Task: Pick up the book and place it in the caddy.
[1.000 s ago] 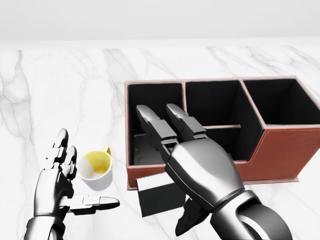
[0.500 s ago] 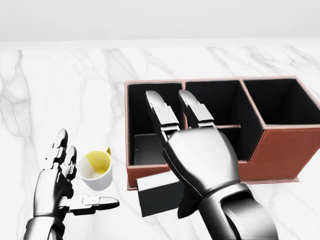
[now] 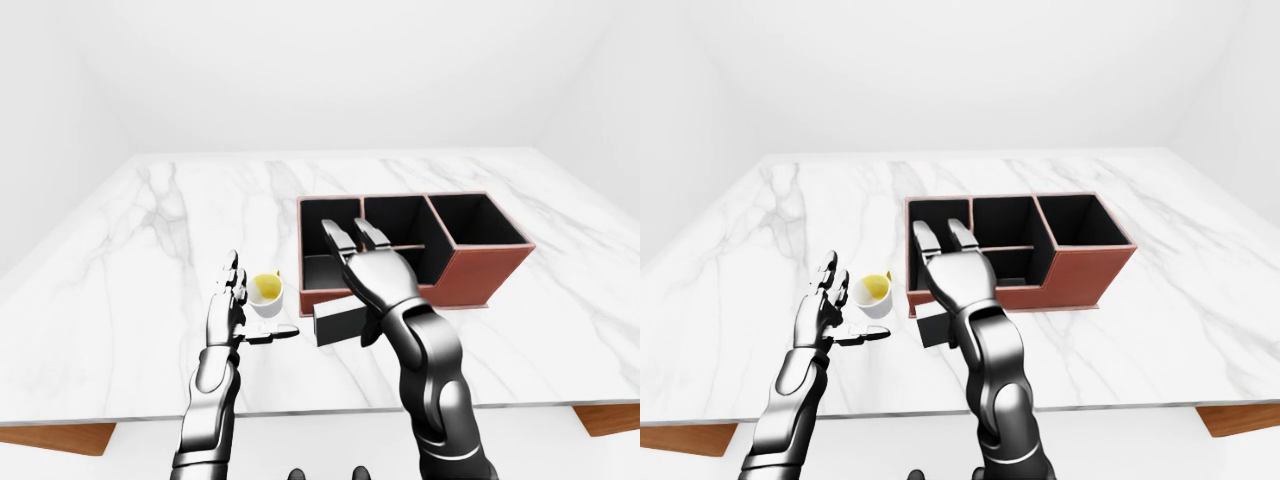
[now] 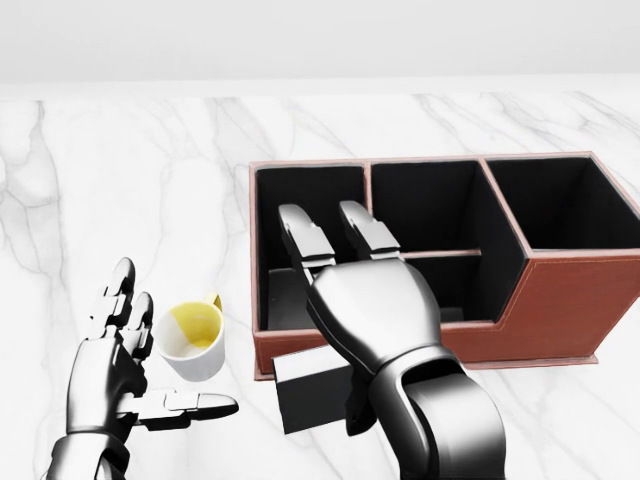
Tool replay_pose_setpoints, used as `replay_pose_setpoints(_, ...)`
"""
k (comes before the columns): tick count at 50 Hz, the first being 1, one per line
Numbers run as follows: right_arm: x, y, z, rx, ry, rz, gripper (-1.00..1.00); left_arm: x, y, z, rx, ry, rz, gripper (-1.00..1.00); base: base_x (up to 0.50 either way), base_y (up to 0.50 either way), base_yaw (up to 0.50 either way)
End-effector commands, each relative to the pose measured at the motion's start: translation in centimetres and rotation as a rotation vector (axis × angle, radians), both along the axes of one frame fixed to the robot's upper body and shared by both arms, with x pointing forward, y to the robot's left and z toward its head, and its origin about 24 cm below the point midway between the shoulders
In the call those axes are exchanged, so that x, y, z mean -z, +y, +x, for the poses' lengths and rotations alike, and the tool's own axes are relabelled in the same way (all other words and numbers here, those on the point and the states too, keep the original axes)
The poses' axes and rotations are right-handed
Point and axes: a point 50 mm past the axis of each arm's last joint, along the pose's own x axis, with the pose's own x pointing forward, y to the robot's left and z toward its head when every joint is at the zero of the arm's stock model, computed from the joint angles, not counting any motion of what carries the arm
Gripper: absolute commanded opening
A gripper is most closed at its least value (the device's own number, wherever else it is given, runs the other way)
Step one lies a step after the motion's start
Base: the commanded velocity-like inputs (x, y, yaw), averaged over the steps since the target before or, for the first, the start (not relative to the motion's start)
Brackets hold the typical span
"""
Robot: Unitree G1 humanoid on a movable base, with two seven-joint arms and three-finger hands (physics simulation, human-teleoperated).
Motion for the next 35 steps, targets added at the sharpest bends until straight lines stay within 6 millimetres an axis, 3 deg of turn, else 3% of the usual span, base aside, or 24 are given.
replay_pose_setpoints(1,1.3,0.5,0.8,-0.017,0.064,-0.023,1.0,-0.1,0.0,0.0,0.001,-0.004,-0.003,1.0,0.0,0.0,0.0)
replay_pose_setpoints(35,4.0,1.7,0.7,-0.073,0.183,-0.026,1.0,0.0,0.0,0.1,0.0,-0.005,-0.007,1.0,0.0,0.0,0.0)
